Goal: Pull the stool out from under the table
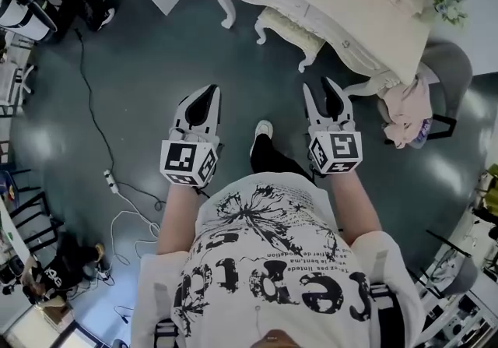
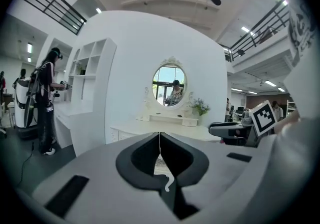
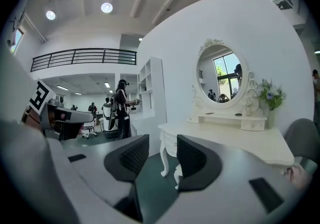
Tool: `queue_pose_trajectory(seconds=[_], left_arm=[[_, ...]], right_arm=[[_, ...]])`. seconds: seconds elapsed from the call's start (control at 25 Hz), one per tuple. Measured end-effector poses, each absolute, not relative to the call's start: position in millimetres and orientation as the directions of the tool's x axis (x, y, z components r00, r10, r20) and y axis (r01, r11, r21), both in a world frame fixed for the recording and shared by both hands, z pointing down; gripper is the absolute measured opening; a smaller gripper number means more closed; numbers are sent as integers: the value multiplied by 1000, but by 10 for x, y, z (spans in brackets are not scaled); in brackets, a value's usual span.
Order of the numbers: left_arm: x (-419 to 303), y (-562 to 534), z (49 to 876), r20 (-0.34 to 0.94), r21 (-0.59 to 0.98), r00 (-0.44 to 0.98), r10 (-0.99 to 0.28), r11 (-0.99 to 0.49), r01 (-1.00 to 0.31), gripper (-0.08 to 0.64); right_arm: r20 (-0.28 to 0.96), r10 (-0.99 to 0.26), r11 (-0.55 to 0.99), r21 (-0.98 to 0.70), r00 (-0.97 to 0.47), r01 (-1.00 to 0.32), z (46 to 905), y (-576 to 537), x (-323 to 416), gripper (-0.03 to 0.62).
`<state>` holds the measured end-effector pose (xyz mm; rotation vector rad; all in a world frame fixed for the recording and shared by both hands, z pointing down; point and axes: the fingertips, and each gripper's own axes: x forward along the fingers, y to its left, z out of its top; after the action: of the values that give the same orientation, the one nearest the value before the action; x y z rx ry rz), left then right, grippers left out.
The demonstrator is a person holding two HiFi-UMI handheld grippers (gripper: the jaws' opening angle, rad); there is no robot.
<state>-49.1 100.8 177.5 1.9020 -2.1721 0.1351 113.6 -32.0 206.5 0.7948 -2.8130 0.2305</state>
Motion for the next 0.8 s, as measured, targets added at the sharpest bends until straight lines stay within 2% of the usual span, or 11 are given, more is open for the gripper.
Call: queue_pose_trajectory(seconds=[0.4, 0.8], left_arm=[[-1021, -365, 1929, 253, 96, 55, -966, -31, -995, 21], [-1250, -1508, 2908, 320, 127, 322, -891, -296, -947, 21]], right_arm=[[324, -586, 758, -104, -742, -644, 2333, -1333, 754, 186], [452, -704, 574, -90, -548, -814, 3112, -1948, 598, 189]])
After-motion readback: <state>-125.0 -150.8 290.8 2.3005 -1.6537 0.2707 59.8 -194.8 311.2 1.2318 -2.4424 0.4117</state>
